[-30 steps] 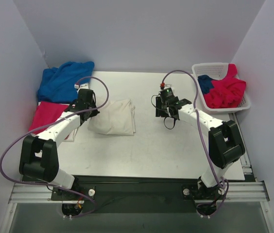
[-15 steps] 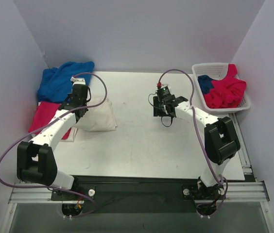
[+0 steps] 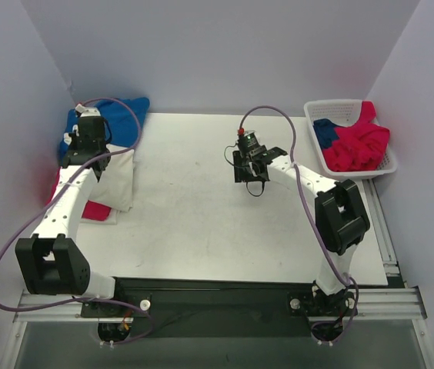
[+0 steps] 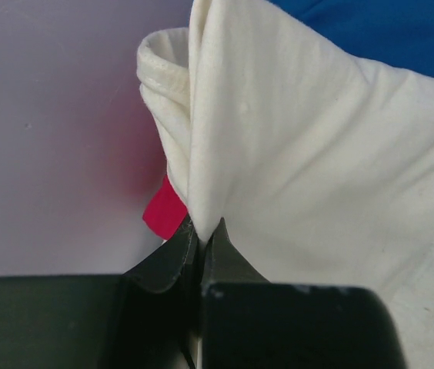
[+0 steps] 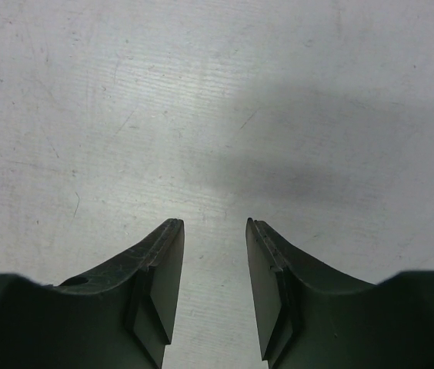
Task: Fold and stack the t-shirts
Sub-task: Put the neatly folded tshirt into the corner of the board with the left arm
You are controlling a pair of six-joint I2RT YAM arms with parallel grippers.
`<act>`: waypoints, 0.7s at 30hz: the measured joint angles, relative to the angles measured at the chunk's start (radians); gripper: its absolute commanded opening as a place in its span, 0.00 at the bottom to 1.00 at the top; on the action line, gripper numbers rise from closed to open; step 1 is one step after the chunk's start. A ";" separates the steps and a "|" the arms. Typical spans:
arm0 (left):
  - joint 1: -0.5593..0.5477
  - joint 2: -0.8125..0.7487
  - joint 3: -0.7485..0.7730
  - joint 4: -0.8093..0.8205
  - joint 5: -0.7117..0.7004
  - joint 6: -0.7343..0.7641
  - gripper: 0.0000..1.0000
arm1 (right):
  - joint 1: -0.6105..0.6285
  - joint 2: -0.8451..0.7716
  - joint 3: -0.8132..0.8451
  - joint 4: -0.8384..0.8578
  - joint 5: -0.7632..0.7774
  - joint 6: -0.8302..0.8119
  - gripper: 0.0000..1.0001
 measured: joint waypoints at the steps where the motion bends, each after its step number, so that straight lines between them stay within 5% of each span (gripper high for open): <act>1: 0.012 0.000 0.000 -0.002 -0.007 0.009 0.00 | 0.003 0.003 0.005 -0.004 0.000 0.000 0.38; 21: 0.141 0.010 -0.117 0.170 -0.101 0.162 0.00 | 0.024 0.058 0.048 -0.044 0.001 0.008 0.38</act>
